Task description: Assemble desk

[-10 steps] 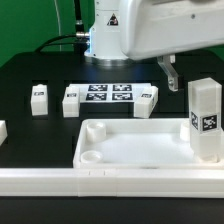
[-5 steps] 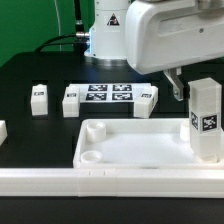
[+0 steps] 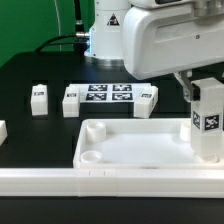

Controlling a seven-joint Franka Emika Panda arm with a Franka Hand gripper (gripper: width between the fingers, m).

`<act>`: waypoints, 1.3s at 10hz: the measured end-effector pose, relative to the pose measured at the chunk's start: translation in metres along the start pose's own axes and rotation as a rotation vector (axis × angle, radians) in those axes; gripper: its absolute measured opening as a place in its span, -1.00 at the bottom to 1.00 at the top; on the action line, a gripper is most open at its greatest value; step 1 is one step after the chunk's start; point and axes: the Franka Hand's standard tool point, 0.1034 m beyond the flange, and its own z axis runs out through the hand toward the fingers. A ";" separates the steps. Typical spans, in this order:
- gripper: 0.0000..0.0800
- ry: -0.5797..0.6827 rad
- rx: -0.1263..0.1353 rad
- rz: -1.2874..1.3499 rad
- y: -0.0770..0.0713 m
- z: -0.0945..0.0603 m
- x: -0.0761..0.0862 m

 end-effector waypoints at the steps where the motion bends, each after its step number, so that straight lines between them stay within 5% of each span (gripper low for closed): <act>1: -0.28 0.000 0.000 0.003 0.000 0.000 0.000; 4: -0.28 0.001 0.001 0.109 0.000 0.000 0.000; 13: -0.27 0.066 0.002 1.077 -0.001 0.002 0.003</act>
Offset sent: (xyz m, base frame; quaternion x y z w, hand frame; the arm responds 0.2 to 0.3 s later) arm 0.0000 0.0000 0.0000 0.0000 0.0000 0.1296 0.9916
